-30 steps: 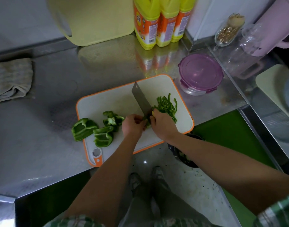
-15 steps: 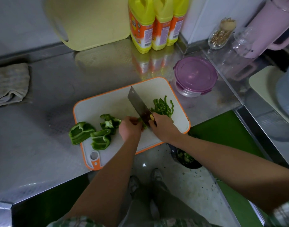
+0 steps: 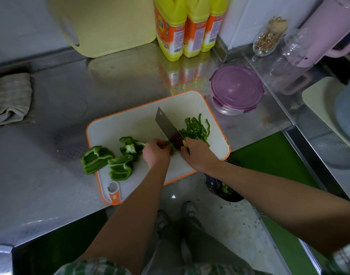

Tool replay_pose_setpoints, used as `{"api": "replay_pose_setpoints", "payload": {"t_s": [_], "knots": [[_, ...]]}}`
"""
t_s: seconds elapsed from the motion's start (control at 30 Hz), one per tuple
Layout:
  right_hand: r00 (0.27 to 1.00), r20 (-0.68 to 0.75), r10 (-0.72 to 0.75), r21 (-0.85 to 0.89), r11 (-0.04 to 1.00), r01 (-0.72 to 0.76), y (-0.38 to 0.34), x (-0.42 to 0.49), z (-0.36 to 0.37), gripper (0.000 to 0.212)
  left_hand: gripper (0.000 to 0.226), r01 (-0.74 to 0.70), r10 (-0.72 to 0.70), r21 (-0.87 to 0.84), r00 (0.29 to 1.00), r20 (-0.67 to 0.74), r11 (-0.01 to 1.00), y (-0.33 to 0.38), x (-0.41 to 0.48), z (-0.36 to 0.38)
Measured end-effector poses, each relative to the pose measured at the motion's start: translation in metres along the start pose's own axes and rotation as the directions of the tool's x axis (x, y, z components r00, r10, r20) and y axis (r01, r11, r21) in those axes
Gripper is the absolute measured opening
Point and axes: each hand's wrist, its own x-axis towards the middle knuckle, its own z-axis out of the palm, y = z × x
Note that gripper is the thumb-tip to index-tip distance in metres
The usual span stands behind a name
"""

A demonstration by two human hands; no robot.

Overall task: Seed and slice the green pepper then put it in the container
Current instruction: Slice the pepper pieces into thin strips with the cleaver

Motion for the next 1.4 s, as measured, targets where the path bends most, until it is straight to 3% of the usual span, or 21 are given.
{"api": "replay_pose_setpoints", "payload": {"t_s": [0.2,0.47,0.57,0.9,1.4], "knots": [[0.999,-0.030,0.018,-0.007,1.000,-0.018,-0.003,0.007,0.011,0.015,0.014,0.000,0.001,-0.035,0.999,0.040,0.999,0.000,0.001,-0.002],[0.991,-0.137,0.008,-0.036,0.999,-0.013,-0.002,0.011,0.008,0.018,0.013,-0.172,0.176,-0.047,0.980,0.096,0.984,-0.009,-0.003,-0.006],[0.983,-0.172,0.058,-0.011,0.998,-0.060,0.004,0.016,-0.001,0.021,0.014,-0.145,0.149,-0.056,0.986,0.073,0.988,-0.004,-0.005,-0.004],[0.994,-0.112,-0.017,0.001,1.000,0.018,-0.007,0.001,-0.003,0.017,0.017,0.021,-0.021,-0.057,1.000,-0.003,0.998,0.001,-0.008,-0.002],[1.000,0.016,-0.011,-0.108,0.994,0.012,-0.005,0.001,-0.001,0.016,0.019,0.043,-0.043,-0.017,0.999,-0.024,0.999,0.002,-0.003,0.005]]}}
